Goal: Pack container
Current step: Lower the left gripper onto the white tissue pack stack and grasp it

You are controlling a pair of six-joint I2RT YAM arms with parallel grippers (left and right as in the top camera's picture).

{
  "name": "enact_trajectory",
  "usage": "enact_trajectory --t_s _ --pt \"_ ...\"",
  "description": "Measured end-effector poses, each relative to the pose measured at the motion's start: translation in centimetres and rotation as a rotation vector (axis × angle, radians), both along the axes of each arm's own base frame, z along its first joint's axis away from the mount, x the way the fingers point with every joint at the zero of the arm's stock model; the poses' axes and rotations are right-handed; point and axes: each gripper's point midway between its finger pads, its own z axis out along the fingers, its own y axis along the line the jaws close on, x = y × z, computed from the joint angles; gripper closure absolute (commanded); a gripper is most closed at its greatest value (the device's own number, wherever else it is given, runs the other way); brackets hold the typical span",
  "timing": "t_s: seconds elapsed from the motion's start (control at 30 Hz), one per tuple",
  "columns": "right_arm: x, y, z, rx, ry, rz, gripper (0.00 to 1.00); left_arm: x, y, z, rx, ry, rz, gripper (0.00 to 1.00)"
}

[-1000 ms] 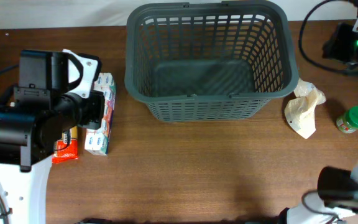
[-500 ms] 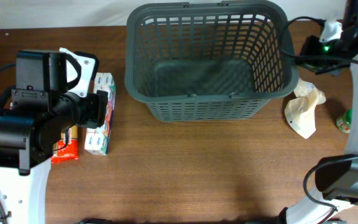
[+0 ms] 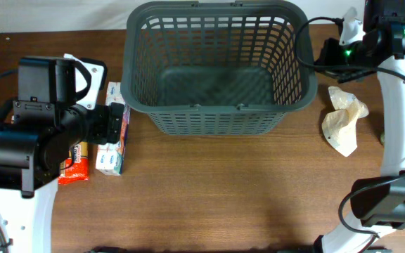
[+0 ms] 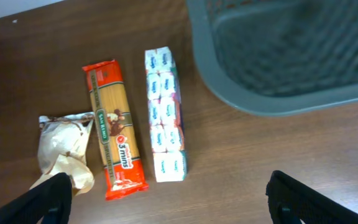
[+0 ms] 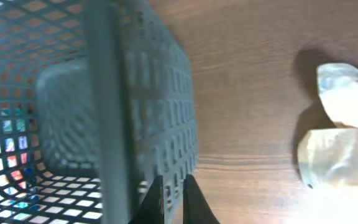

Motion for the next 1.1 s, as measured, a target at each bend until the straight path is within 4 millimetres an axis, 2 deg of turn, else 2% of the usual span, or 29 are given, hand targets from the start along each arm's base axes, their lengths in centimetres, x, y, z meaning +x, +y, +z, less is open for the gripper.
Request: enact_trajectory --t_s 0.13,0.3,0.4,0.53,0.57,0.6,0.7,0.8,0.93,1.1 --pt "-0.9 -2.0 -0.4 -0.005 0.043 -0.051 0.96 0.1 1.0 0.1 0.011 -0.005 0.043 0.13" --pt "-2.4 -5.8 -0.8 -0.002 0.091 -0.148 0.96 0.3 3.9 -0.5 0.015 0.02 0.161 0.13" --pt "-3.4 -8.3 -0.7 0.002 0.108 -0.214 0.96 1.0 5.7 -2.0 0.013 0.079 0.226 0.02" --pt "-5.1 -11.6 -0.2 0.009 0.116 -0.31 0.95 2.9 7.0 -4.9 -0.002 0.182 0.26 0.0" --pt "-5.7 -12.5 0.0 0.014 0.118 -0.342 0.82 3.5 7.1 -5.8 -0.005 0.211 0.251 0.01" --pt "-6.2 -13.4 0.1 0.023 0.125 -0.383 0.54 4.1 7.2 -6.8 -0.009 0.241 0.24 0.0" --pt "-7.4 -15.5 0.1 0.029 0.136 -0.46 0.01 5.7 7.0 -9.8 -0.02 0.335 0.204 0.01" --pt "-8.0 -16.8 0.1 0.033 0.137 -0.503 0.01 7.2 6.9 -13.0 -0.032 0.422 0.185 0.0" --pt "-8.1 -17.1 0.1 0.035 0.139 -0.518 0.01 8.7 6.8 -16.9 -0.039 0.52 0.161 0.01" --pt "-8.1 -17.1 0.1 0.034 0.139 -0.518 0.01 9.7 6.7 -20.4 -0.035 0.601 0.102 0.01"
